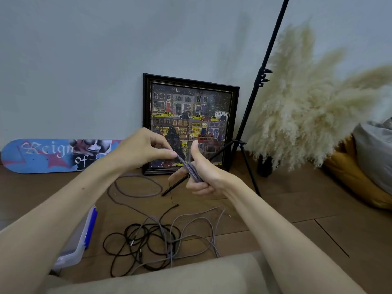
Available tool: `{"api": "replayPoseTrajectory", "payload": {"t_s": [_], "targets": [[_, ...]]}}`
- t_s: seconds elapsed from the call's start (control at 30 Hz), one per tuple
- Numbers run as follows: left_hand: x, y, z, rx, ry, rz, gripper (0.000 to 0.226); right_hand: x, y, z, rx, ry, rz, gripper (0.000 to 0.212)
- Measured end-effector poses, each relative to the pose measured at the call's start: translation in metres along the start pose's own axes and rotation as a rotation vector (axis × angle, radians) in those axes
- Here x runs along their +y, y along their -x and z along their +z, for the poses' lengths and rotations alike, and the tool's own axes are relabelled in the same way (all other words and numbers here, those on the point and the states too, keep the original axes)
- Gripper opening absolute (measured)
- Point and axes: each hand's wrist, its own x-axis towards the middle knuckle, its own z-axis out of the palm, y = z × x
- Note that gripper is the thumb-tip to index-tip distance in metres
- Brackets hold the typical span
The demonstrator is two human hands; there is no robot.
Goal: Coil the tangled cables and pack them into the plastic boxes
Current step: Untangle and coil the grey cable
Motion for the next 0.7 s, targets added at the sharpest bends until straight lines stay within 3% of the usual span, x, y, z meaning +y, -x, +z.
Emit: {"api": "replayPoseTrajectory", "payload": {"t_s": [0.13,0.37,0.43,0.5,0.57,0.7], "targets": [[-0.007,0.0,0.002,0.018,0.214,-0.076,0.005,-0.007,0.009,0.001,-0.229,-0.124,-0.002,0.104],[-0.01,0.001,0.017,0.085,0.521,-0.187,0.008,-0.012,0.017,0.005,-0.43,-0.406,-0.12,0.04],[-0.014,0.001,0.027,0.084,0.656,-0.248,0.021,-0.01,0.017,0.004,-0.489,-0.531,-0.181,0.03],[-0.016,0.003,0.039,0.061,0.771,-0.3,0.027,-0.009,0.016,0.006,-0.496,-0.673,-0.246,0.034],[-0.017,0.002,0.052,0.065,0.871,-0.336,0.015,-0.01,0.014,0.008,-0.449,-0.844,-0.337,0.041],[-0.01,0.004,0.072,0.0,0.963,-0.401,0.026,-0.015,0.011,0.002,-0.201,-1.059,-0.496,0.058]]}}
